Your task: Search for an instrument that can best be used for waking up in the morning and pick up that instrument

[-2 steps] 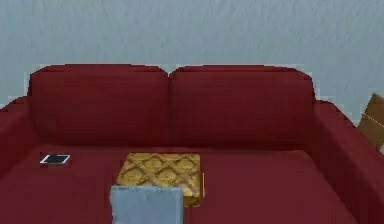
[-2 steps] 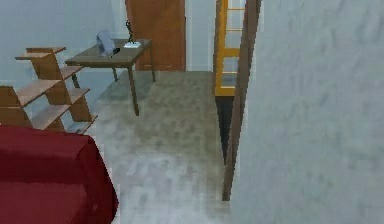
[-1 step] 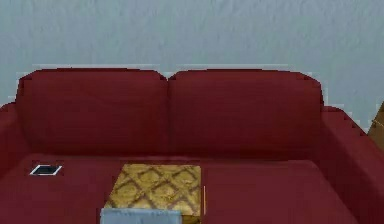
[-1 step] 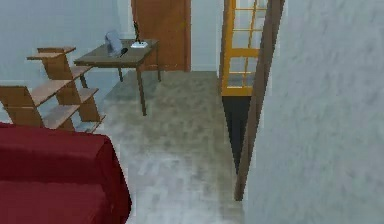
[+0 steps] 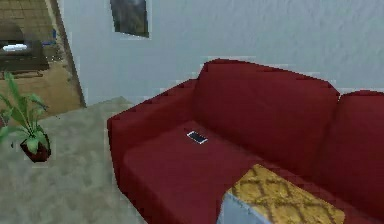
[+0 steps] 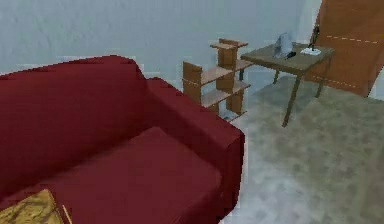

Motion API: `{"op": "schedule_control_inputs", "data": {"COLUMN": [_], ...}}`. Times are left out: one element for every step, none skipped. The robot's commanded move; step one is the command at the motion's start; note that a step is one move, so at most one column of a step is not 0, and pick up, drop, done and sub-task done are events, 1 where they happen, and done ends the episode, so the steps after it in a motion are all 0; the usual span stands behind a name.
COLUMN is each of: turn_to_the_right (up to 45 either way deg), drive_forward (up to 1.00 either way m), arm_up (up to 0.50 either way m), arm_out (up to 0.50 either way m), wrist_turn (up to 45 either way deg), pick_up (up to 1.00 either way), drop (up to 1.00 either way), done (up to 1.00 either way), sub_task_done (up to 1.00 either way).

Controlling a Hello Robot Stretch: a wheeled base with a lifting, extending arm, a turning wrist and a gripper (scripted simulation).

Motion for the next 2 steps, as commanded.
{"op": "schedule_control_inputs", "data": {"turn_to_the_right": [-45.0, 0.0], "drive_forward": [0.00, 1.00], "arm_up": [0.00, 0.00], "arm_out": [0.00, 0.00], "wrist_turn": [0.0, 0.0], "pick_up": [0.00, 0.00], "drop": [0.00, 0.00], "done": [0.00, 0.00], "sub_task_done": [0.00, 0.00]}}
